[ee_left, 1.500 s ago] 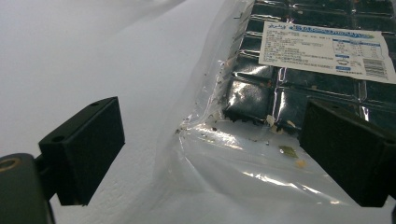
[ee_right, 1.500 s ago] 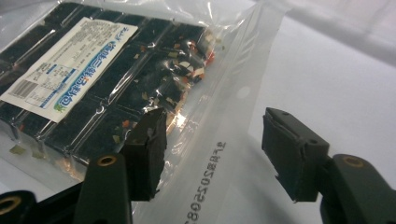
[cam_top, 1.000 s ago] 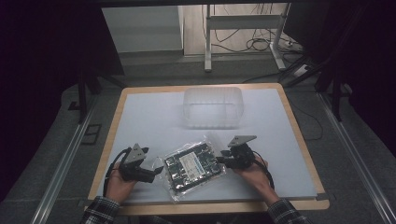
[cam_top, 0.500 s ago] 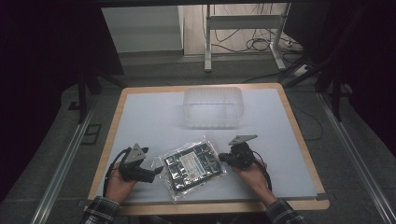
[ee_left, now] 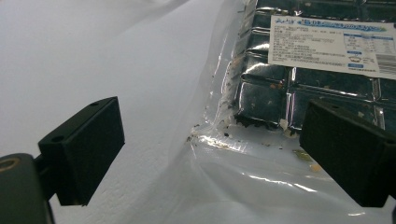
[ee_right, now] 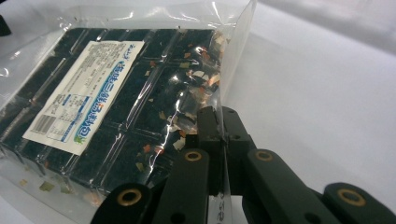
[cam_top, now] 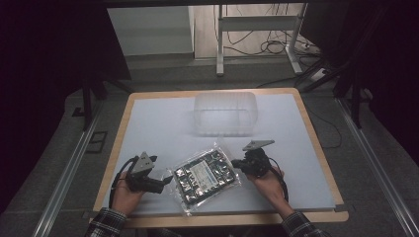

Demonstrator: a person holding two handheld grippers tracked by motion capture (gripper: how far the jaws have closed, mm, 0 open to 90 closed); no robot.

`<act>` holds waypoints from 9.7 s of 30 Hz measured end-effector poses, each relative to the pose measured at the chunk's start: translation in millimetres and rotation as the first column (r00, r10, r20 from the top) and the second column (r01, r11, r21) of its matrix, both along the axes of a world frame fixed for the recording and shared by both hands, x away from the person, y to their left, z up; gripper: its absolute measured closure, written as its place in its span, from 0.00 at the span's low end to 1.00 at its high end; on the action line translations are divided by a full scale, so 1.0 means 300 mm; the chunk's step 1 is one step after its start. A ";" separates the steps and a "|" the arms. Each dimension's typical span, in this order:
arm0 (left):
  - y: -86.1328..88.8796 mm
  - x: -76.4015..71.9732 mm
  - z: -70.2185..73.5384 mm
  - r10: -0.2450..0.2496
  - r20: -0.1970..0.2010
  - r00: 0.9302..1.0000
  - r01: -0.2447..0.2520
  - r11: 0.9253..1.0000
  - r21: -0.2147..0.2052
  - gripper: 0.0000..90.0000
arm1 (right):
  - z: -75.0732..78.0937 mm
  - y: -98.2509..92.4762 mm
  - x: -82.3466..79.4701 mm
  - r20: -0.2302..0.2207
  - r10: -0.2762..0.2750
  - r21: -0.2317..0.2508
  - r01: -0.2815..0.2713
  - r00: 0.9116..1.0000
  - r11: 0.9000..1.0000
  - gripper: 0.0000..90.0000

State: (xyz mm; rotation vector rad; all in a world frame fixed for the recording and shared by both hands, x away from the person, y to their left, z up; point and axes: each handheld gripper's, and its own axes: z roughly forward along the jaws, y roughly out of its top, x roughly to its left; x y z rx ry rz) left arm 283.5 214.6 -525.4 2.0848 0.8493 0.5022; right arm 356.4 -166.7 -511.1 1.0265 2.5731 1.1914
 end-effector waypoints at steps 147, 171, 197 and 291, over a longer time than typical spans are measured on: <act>-0.014 -0.010 0.012 -0.010 0.006 1.000 0.010 1.000 -0.027 0.05 | 0.760 0.138 0.576 0.233 -0.078 0.054 0.067 0.969 0.996 0.99; -0.021 -0.012 0.012 -0.021 0.003 1.000 0.021 1.000 -0.010 0.05 | 0.604 0.177 0.635 0.163 -0.099 0.027 0.095 0.982 0.995 0.99; -0.021 -0.014 0.015 -0.023 0.005 1.000 0.023 0.999 -0.025 0.05 | 0.606 0.065 0.627 0.221 -0.166 0.080 0.151 0.961 0.985 0.63; -0.034 -0.022 0.019 -0.091 -0.002 0.996 0.091 0.993 -0.079 0.01 | 0.303 -0.133 0.194 0.237 -0.077 0.031 0.072 0.969 0.997 0.00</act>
